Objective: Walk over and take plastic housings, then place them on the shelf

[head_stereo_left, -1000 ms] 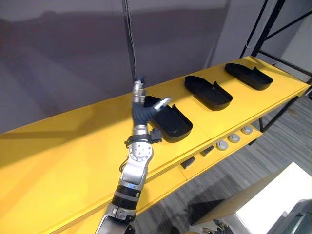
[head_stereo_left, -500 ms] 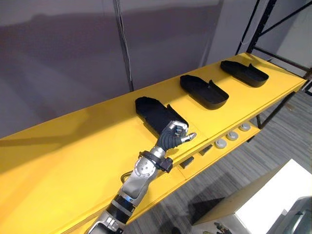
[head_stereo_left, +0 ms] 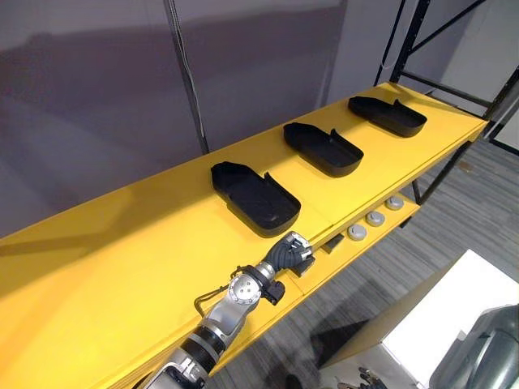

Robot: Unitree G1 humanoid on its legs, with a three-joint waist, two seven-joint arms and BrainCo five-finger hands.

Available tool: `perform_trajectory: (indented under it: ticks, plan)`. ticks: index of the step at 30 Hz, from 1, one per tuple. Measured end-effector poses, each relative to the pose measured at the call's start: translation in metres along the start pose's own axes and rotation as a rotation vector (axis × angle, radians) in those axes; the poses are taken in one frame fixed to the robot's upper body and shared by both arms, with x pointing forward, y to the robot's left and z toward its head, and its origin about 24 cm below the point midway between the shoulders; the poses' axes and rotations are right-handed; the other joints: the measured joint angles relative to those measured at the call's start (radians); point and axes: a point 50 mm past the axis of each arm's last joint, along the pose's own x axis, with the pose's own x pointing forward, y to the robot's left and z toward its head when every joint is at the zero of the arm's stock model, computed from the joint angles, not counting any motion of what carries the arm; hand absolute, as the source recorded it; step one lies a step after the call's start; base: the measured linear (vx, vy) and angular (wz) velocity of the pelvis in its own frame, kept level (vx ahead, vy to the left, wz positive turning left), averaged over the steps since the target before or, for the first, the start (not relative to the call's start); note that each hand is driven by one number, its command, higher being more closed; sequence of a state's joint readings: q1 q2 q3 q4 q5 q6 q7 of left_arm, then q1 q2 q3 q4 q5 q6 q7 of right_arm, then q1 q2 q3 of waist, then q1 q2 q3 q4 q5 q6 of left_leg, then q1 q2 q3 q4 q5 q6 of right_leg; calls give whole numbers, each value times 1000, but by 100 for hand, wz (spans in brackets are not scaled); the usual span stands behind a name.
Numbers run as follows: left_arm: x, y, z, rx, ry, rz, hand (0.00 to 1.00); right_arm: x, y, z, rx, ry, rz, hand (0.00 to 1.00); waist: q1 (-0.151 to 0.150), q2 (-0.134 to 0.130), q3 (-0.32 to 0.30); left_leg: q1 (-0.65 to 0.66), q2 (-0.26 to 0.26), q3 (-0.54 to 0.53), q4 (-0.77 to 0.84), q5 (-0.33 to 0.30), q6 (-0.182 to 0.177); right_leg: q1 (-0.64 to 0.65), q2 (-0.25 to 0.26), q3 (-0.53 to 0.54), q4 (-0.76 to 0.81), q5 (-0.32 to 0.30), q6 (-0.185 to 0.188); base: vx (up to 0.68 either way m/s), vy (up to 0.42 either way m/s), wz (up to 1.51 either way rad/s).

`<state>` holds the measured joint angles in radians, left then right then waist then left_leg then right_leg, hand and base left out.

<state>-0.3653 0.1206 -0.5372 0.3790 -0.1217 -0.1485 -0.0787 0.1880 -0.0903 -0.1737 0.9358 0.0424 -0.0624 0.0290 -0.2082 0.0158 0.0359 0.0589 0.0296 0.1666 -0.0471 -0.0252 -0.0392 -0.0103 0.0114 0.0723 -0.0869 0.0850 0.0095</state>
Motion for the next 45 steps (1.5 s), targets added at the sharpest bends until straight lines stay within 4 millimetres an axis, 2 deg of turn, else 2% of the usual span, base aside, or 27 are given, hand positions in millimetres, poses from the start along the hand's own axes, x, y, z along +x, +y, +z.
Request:
perform_trajectory:
  ticks: [7, 14, 19, 26, 45]
  plan:
    - [6, 6, -6, 53, 44, 51, 100, 2, 3, 5, 1, -12, 5, 0, -23, -2, 13, 1, 0, 2, 0, 0, 0, 4, 0, 1, 0, 2, 1, 0, 0, 0]
    - [17, 20, -3, 51, 53, 138, 100, 3, 3, 9, 1, -21, 3, 0, -26, -3, 32, 2, 1, 11, -1, 0, 1, 3, 1, 7, 0, 4, 2, -4, -1, -2]
    - [19, 34, -4, 55, 74, 217, 100, 4, 5, 11, 3, -28, 4, 0, -34, -4, 40, 3, 1, 24, -3, 0, 0, -2, 2, 22, 0, 7, 2, -1, -1, -8]
    - [19, 41, -7, 48, 102, 275, 100, 4, 6, 12, 3, -29, 4, 0, -44, -5, 44, 3, 1, 25, -4, 0, 0, -4, 3, 27, 0, 7, 2, 0, 0, 0]
    - [21, 75, -2, 51, 122, 426, 100, 4, 5, 12, 4, -30, -1, 0, -45, -8, 57, 3, 5, 45, -11, 0, 0, -15, 9, 43, 1, 9, 1, -2, -4, -2]
